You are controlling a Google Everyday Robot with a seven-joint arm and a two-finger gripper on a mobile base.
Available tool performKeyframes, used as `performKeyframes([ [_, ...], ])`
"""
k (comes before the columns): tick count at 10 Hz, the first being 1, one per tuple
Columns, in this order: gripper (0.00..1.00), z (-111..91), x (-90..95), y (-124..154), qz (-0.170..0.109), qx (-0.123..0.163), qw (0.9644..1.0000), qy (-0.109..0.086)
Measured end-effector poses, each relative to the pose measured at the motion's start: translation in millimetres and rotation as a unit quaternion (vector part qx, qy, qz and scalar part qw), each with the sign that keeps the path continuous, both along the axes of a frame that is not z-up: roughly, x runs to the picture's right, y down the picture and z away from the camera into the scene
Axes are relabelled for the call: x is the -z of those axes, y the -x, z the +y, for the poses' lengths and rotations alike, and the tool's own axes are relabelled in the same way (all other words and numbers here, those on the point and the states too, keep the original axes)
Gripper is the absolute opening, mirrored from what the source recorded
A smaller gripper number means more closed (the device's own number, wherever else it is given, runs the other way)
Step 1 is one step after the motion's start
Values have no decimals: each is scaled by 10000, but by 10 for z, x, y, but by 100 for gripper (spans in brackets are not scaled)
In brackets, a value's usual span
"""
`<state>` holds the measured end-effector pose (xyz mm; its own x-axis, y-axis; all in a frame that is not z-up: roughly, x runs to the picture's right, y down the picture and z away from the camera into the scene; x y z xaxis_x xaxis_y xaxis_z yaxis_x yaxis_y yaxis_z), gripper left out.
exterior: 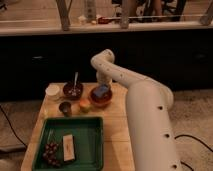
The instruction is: Wipe red bowl with sponge
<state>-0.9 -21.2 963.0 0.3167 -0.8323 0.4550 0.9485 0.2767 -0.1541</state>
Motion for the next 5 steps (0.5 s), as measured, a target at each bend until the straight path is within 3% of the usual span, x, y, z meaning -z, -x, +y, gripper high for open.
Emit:
performKeyframes([
  [3,0,66,79,272,-415,202,9989,55],
  [5,0,135,213,213,-513,264,9983,28],
])
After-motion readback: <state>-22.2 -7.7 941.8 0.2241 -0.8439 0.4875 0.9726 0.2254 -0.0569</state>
